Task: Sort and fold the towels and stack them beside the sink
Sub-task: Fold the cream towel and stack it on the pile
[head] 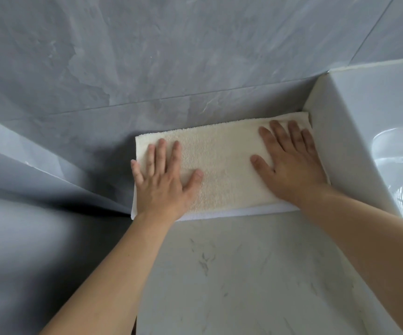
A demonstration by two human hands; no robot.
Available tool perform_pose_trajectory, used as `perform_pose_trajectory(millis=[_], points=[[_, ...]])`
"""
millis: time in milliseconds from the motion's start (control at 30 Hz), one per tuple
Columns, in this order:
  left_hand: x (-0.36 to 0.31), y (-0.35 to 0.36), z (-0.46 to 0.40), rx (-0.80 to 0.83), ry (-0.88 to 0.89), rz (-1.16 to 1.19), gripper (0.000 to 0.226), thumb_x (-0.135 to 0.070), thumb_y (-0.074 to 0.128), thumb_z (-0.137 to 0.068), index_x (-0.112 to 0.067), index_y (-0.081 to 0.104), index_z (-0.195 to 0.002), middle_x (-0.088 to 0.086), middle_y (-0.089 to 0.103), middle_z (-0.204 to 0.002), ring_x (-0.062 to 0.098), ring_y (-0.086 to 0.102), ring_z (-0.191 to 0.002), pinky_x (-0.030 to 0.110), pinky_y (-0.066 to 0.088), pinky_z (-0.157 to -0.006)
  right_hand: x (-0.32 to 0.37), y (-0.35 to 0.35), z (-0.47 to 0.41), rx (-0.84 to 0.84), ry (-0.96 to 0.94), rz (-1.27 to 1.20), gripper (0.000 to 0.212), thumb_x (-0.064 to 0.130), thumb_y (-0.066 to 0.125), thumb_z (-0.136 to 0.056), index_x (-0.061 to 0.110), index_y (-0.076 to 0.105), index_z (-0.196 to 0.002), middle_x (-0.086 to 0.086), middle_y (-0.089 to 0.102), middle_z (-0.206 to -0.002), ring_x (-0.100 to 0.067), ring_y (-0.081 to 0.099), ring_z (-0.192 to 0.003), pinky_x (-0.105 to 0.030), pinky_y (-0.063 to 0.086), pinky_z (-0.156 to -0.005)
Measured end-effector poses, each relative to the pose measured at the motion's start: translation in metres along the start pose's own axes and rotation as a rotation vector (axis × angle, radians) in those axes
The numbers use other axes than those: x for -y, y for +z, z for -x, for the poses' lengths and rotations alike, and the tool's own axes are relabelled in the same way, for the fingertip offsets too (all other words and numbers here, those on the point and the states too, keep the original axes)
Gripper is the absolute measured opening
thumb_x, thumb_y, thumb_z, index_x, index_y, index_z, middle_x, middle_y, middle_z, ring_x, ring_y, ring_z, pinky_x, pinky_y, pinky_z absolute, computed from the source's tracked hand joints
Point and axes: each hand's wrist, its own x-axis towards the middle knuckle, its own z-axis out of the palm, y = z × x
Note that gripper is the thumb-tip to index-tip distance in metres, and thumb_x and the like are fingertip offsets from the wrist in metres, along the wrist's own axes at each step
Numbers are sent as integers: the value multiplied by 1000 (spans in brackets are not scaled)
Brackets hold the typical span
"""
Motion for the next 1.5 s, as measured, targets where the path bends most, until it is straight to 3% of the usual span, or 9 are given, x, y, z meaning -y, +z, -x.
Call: perform_pose_trajectory(millis=[267,433,600,1033,1267,1500], points=[[1,0,-3,20,-26,-6,80,-74,8,-91,-32,-16,-155,0,-26,-163,20,-29,-147,57,-12,-119,3,1,0,6,24,44,83,66,3,-84,27,5,-157,1,-2,-165,-30,-7,-150,-43,-8,-121],[-7,-10,3,12,-22,-40,72,-63,7,-96,-28,-10,-157,3,-17,-165,25,-26,-149,54,-16,-118,19,-5,20,-42,26,-15,82,56,3,-86,12,17,-155,-9,10,-164,-29,6,-150,-46,-3,-121],[-33,3,59,-284,209,62,65,-42,27,-97,-13,26,-155,10,22,-163,29,9,-153,51,1,-123,32,6,76,-205,-195,-58,61,36,29,-97,0,41,-145,-17,35,-154,-34,31,-143,-47,12,-119],[-49,29,176,-148,291,81,60,-35,25,-100,-4,31,-152,12,31,-159,31,19,-151,49,15,-123,8,12,220,-71,-238,-108,58,32,29,-98,1,38,-147,-16,34,-155,-29,29,-144,-42,16,-118],[-106,32,235,-172,291,168,55,-30,32,-100,1,44,-144,17,45,-149,36,36,-143,49,33,-116,-14,5,293,-58,-324,-238,55,27,37,-97,3,41,-146,-13,37,-154,-26,31,-145,-40,21,-119],[-163,39,300,-174,292,192,50,-28,33,-102,4,51,-136,21,55,-137,38,48,-132,49,44,-108,-82,-8,371,51,-414,-216,52,26,36,-98,6,42,-146,-11,38,-154,-26,33,-144,-38,20,-119]])
